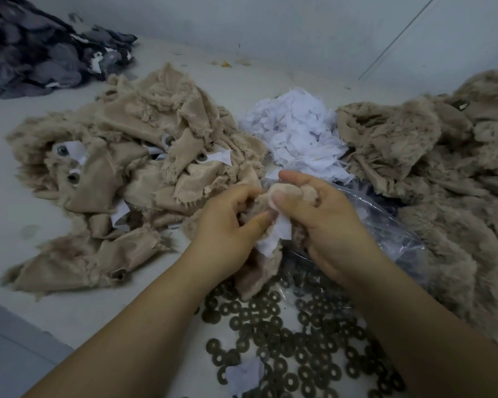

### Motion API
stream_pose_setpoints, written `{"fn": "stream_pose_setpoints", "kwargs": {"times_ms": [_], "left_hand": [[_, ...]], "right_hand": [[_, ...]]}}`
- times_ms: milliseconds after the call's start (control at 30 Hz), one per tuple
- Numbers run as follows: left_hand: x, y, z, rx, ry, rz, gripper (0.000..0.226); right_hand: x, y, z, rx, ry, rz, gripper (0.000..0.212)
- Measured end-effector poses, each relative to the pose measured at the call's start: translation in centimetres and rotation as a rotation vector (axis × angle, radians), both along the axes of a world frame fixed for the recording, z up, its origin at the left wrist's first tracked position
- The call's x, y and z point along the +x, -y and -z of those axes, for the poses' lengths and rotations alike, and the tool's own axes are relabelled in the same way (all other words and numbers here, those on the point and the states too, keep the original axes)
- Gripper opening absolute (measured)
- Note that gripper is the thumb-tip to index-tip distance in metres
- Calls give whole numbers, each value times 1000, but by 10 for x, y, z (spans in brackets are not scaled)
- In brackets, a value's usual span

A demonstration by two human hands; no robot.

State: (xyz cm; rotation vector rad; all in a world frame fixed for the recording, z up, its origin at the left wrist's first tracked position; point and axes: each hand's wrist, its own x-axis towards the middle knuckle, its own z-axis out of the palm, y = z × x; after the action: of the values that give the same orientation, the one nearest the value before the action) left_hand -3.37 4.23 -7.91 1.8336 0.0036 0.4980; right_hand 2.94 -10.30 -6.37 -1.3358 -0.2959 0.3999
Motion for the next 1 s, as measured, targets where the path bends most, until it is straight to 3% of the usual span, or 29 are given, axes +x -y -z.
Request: {"fn": "stream_pose_setpoints", "kwargs": {"times_ms": [100, 200, 267, 367, 533, 600, 667, 700, 733, 800, 900, 1000], "left_hand": [[-2, -4, -10, -164, 85, -150, 19], [-4, -7, -23, -163, 106, -80, 23], [-4, -9, -31, -55, 40, 20, 36], [-1, -16, -43, 101, 16, 43, 38], [21, -50, -59, 647, 401, -328, 29], [36, -68, -55, 979, 210, -331, 27], [44, -75, -47, 1301, -276, -306, 33], [45, -75, -43, 1359, -444, -261, 40], [45, -73, -39, 1348, -497, -230, 45], [44, -67, -42, 1267, -382, -246, 48], [43, -53, -50, 1194, -89, -311, 29], [43, -31, -56, 1168, 26, -284, 23]], "right_hand": [[0, 0, -1, -184, 169, 99, 58], [-3, 0, -2, -173, 165, 52, 66], [-7, -1, -4, -200, 190, -53, 75], [-12, -5, -7, -289, 223, -116, 80], [-15, -9, -7, -379, 251, -106, 72], [-16, -8, -6, -457, 355, -48, 72], [-16, -7, -6, -502, 446, -9, 68], [-17, -7, -6, -529, 489, 4, 65], [-16, -7, -6, -566, 535, 16, 62], [-15, -6, -6, -627, 606, 44, 53], [-12, -2, -10, -688, 710, 75, 43], [-5, 9, -17, -780, 807, 127, 39]]}}
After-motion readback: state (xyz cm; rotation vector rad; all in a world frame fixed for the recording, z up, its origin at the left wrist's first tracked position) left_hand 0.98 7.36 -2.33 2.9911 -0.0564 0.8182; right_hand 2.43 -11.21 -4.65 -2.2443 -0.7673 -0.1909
